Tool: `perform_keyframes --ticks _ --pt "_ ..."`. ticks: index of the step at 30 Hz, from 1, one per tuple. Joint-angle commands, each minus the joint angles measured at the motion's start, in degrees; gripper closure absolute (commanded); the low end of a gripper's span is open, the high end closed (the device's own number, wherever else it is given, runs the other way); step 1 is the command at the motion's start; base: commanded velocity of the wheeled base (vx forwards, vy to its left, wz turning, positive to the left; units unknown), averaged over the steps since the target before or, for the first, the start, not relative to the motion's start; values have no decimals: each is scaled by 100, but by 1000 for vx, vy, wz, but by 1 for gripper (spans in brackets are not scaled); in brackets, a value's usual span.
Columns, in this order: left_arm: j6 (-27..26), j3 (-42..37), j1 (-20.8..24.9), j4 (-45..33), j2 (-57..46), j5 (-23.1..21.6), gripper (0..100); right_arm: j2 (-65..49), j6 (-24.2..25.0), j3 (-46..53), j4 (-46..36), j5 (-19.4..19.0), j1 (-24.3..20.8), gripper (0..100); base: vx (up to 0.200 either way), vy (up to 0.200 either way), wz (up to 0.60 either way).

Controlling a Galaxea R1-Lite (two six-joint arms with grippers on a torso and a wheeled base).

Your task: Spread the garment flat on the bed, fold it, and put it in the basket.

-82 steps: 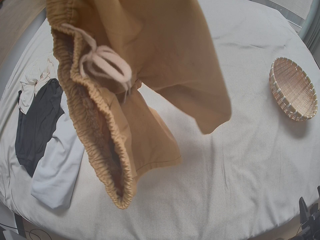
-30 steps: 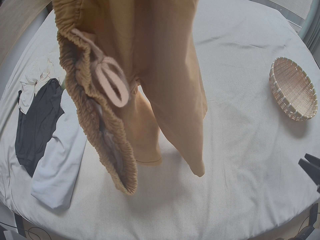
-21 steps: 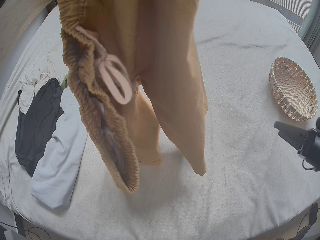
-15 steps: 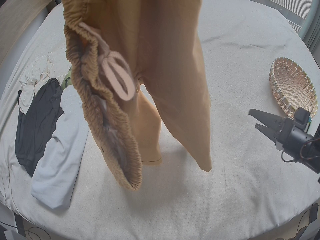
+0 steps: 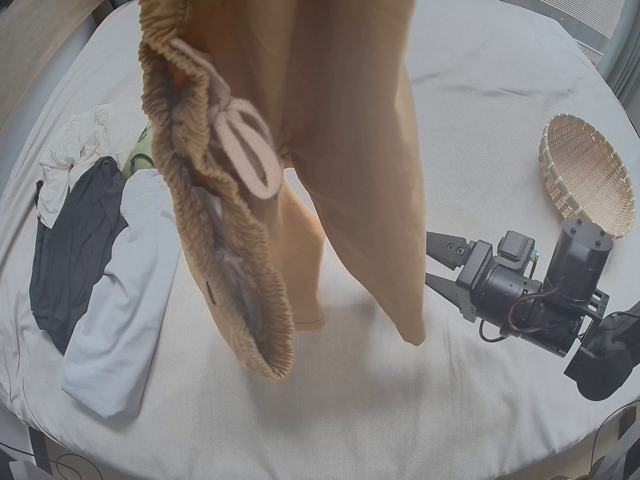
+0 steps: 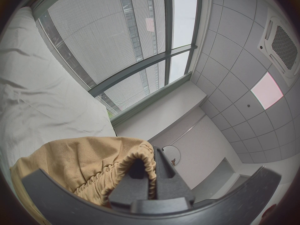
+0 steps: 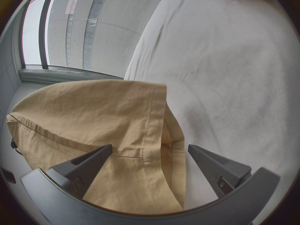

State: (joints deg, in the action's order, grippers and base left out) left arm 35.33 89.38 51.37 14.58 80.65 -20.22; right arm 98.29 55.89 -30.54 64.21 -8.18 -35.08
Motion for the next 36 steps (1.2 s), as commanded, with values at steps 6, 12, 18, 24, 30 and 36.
perform_keyframes --ticks 6,12,18,24,30,36 --pt "0 0 4 1 12 10 100 234 308 -374 39 150 -192 100 0 0 0" --pt "0 -8 -22 10 12 19 100 243 554 -515 39 335 -315 100 0 0 0" --pt "-8 -8 -39 10 3 27 100 190 888 -471 30 352 -306 100 0 0 0" --pt "-79 -61 -206 10 -32 27 100 -566 888 -75 -14 343 -209 100 0 0 0" --pt "-79 -105 -286 19 -67 19 100 -733 783 364 4 317 -183 0 0 0 0" --pt "-79 -105 -286 19 -85 19 100 -381 765 531 -31 352 -280 0 0 0 0"
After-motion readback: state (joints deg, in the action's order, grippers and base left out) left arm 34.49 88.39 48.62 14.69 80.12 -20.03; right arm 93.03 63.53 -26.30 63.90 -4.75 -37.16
